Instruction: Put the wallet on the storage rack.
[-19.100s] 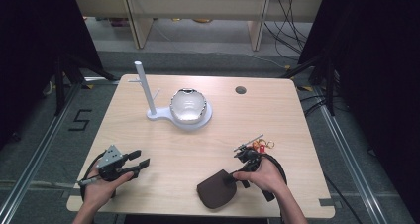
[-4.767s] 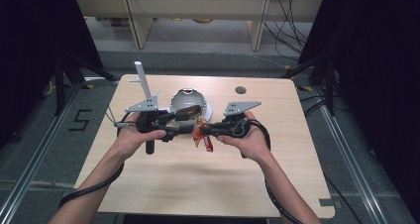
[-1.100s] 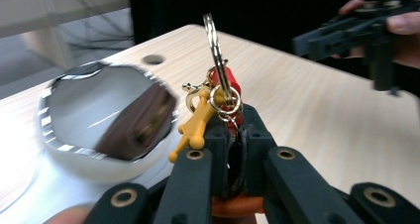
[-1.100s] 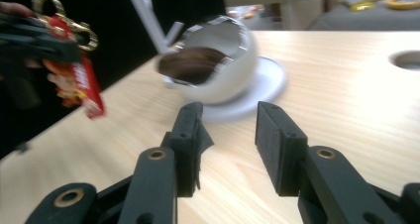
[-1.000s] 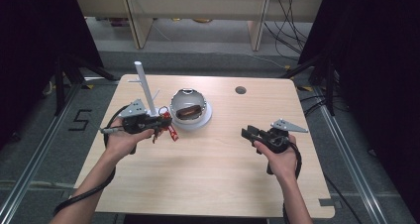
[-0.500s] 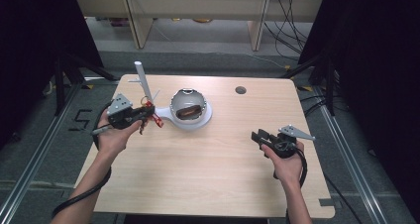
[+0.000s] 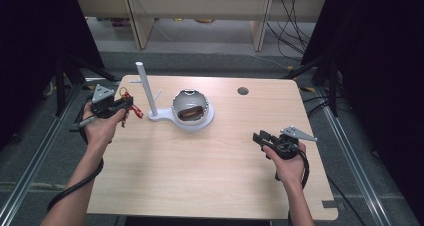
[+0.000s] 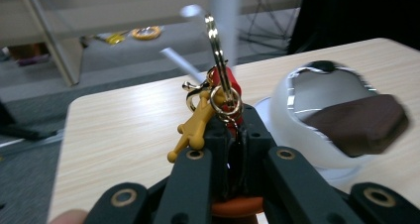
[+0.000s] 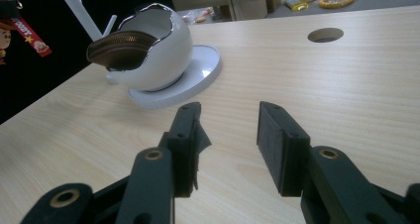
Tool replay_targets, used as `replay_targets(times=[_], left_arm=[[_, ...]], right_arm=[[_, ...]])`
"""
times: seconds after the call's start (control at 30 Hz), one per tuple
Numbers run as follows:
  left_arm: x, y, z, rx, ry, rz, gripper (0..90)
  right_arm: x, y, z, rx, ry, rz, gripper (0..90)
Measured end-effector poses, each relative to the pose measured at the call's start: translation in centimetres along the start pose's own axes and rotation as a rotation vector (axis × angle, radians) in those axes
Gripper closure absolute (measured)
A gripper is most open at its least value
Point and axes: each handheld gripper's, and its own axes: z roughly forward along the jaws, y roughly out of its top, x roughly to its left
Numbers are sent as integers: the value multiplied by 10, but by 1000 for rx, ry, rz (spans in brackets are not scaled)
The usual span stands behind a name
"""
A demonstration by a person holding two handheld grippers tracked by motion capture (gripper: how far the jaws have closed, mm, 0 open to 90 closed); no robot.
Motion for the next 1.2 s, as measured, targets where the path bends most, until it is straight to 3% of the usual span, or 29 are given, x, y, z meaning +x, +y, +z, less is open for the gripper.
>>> replay_targets(times=[0.03,0.07,0.1,0.2,0.23,0.33,0.4,0.5,0.53,0.57,0.63,0.83,0.87,1.2], left_arm=[[2,2,3,10,9,2,841],[4,5,8,32,24,8,841],[4,5,8,32,24,8,841],[3,11,15,64,39,6,841],[3,12,17,69,41,9,841],[3,15,23,80,50,22,841],[3,16,26,90,51,21,841],[2,17,29,98,51,25,840],[1,18,29,101,55,27,840],[1,18,29,102,57,31,840],[-1,20,30,104,61,38,840],[-7,25,29,107,83,83,839],[-8,25,29,107,86,92,838],[-15,27,32,134,115,175,836]], right_arm=[[2,-1,1,4,6,14,618],[0,-1,2,-7,3,-11,617],[4,-1,2,0,8,33,617],[5,-1,2,2,16,49,616],[2,-1,2,0,15,11,616],[5,-2,1,12,22,38,616],[2,-3,4,-8,13,-16,615],[2,-3,4,2,19,-6,615],[6,-3,4,13,28,44,615],[5,-3,4,7,19,27,614],[6,-3,3,11,22,37,614],[6,-2,3,16,28,53,613],[3,-2,3,6,25,10,612],[2,-3,4,10,39,31,609]])
